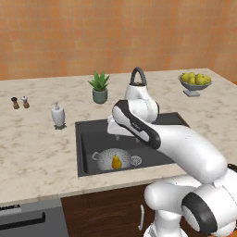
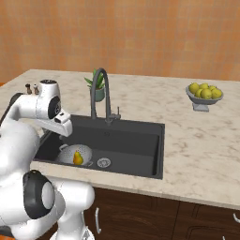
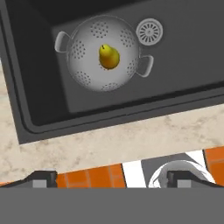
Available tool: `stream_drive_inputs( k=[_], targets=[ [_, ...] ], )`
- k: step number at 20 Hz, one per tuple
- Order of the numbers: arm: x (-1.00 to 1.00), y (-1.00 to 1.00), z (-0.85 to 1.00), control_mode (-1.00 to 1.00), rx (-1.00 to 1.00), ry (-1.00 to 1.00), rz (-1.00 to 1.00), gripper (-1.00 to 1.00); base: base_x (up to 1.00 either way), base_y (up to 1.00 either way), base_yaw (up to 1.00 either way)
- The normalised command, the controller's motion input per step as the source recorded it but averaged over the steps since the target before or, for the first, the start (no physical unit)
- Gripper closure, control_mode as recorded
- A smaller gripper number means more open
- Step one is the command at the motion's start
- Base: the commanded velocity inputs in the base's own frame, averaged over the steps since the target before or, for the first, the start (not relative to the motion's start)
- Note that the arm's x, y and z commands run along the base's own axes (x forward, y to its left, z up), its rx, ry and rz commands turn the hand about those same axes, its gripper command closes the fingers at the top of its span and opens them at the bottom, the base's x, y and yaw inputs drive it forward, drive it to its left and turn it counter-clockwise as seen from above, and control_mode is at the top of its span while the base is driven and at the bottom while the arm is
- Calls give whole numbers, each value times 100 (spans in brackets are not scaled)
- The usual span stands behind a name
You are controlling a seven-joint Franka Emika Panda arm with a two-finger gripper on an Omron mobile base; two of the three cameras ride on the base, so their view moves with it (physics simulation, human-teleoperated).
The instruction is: Put the colander in the sink, put the pear in the colander, and turn on the sink faucet and pour water over the colander.
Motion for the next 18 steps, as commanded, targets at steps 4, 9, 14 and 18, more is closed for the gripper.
stream_drive_inputs(
  k=[4,9,14,18],
  targets=[
    [-57,-55,46,-100,0,0,0,-100,0,0,0],
    [-54,-57,47,-100,0,0,6,-100,0,0,0],
    [-37,-55,49,-100,5,-8,24,-100,0,0,0],
    [-24,-53,43,-100,11,-26,29,-100,0,0,0]
  ],
)
